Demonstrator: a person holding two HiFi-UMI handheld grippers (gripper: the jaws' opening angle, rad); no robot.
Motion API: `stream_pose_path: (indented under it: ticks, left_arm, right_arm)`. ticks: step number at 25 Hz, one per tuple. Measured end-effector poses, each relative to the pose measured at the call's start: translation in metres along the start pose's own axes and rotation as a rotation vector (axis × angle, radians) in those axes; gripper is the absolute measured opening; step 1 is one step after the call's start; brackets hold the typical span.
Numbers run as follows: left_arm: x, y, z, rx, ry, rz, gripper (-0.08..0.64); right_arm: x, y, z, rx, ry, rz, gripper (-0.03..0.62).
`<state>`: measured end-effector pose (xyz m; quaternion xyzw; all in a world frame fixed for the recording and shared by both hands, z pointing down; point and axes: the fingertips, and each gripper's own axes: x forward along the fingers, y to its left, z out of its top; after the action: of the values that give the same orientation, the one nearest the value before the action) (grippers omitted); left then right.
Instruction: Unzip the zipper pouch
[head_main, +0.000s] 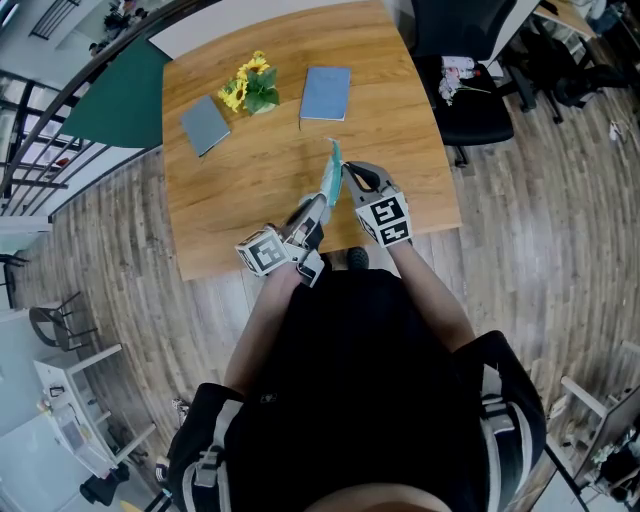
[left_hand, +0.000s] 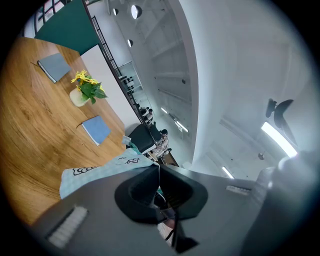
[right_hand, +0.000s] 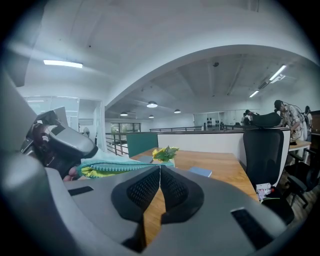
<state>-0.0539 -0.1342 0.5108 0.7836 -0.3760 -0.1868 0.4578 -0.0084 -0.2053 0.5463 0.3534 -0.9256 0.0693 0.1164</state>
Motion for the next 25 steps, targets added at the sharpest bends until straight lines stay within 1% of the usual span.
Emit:
stream_pose_path:
  ticks: [4, 7, 10, 19, 25]
  left_arm:
    - [0.0, -0.001, 0.002, 0.002, -0.003, -0.008, 0.002]
    - [-0.002, 0.003, -0.003, -0.005, 0.019, -0.01, 0.002]
    - [-0.003, 0.006, -0.004, 0.0, 0.02, -0.007, 0.002]
    - [-0.002, -0.006, -0.005, 0.016, 0.044, -0.023, 0.002]
    - [-0.006, -0.001, -0.011, 0.027, 0.06, -0.035, 0.002]
  right_arm:
    - [0.0, -0.006, 0.0, 0.004, 0.005, -0.03, 0.008]
    - [0.001, -0.008, 0.0, -0.005, 0.008, -0.03, 0.008]
    - [0.002, -0.01, -0.002, -0.002, 0.011, -0.037, 0.006]
    - [0.001, -0.024, -0.003, 0.004, 0.015, -0.062, 0.006]
    - [-0.001, -0.031, -0.005, 0.004, 0.015, -0.079, 0.006]
